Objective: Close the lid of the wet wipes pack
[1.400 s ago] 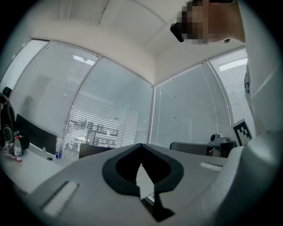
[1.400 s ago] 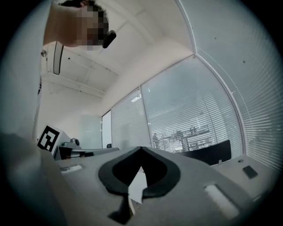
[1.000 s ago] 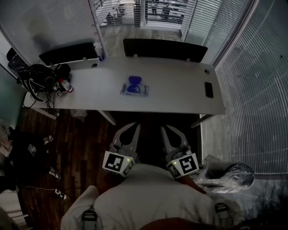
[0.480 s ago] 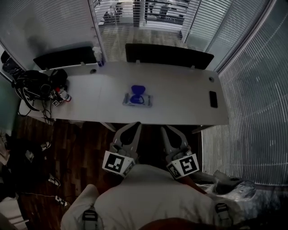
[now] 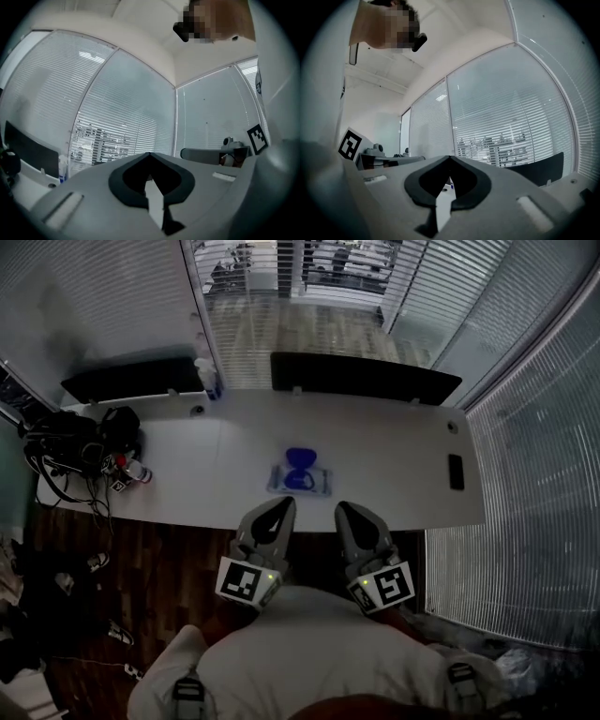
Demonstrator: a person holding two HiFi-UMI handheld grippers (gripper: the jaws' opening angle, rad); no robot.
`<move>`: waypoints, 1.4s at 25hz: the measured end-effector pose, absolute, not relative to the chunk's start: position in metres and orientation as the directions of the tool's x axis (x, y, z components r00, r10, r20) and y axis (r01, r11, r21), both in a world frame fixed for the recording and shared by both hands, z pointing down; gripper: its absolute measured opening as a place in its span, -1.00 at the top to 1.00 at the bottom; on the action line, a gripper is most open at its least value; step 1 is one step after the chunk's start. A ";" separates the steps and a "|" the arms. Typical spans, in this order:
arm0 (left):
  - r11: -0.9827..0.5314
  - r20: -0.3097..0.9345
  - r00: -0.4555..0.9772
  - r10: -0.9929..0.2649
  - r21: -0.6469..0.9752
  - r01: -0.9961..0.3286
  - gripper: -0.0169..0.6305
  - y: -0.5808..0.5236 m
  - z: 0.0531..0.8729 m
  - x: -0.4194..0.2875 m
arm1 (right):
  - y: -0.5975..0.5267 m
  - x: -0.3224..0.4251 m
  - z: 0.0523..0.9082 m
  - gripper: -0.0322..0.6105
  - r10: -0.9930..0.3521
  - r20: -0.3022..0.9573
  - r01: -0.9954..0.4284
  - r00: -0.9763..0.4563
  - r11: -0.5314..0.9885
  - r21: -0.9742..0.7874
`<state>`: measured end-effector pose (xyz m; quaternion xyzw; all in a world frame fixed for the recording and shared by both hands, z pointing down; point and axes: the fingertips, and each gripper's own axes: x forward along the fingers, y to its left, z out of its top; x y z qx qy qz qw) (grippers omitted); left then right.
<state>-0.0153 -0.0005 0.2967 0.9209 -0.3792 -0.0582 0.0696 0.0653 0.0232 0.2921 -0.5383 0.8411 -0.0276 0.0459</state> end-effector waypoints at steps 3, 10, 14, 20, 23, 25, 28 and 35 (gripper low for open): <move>-0.708 -0.056 0.710 -0.702 0.165 -0.687 0.95 -0.029 0.295 -0.023 | -0.008 0.060 0.290 0.90 -0.914 -0.051 -0.909 -0.404 0.407 -0.093; -0.699 -0.055 0.702 -0.710 0.173 -0.694 0.95 -0.083 0.295 -0.042 | -0.066 0.044 0.287 0.90 -0.917 -0.065 -0.913 -0.393 0.397 -0.089; -0.694 -0.045 0.698 -0.714 0.176 -0.698 0.95 -0.103 0.300 -0.042 | -0.083 0.041 0.293 0.90 -0.918 -0.058 -0.915 -0.392 0.396 -0.078; -0.703 -0.052 0.706 -0.706 0.167 -0.691 0.95 -0.122 0.297 -0.033 | -0.101 0.048 0.289 0.90 -0.920 -0.078 -0.918 -0.384 0.389 -0.075; -0.703 -0.055 0.705 -0.707 0.161 -0.692 0.95 -0.127 0.295 -0.027 | -0.106 0.055 0.285 0.90 -0.918 -0.084 -0.917 -0.387 0.393 -0.074; -0.701 -0.055 0.702 -0.710 0.155 -0.696 0.95 -0.129 0.293 -0.023 | -0.108 0.061 0.282 0.90 -0.917 -0.082 -0.915 -0.391 0.396 -0.070; -0.695 -0.048 0.697 -0.715 0.152 -0.702 0.95 -0.133 0.293 -0.016 | -0.113 0.068 0.282 0.90 -0.915 -0.082 -0.913 -0.395 0.401 -0.075; -0.684 0.010 0.696 -0.718 0.180 -0.707 0.95 -0.139 0.310 -0.006 | -0.120 0.078 0.295 0.90 -0.918 -0.057 -0.911 -0.393 0.397 -0.115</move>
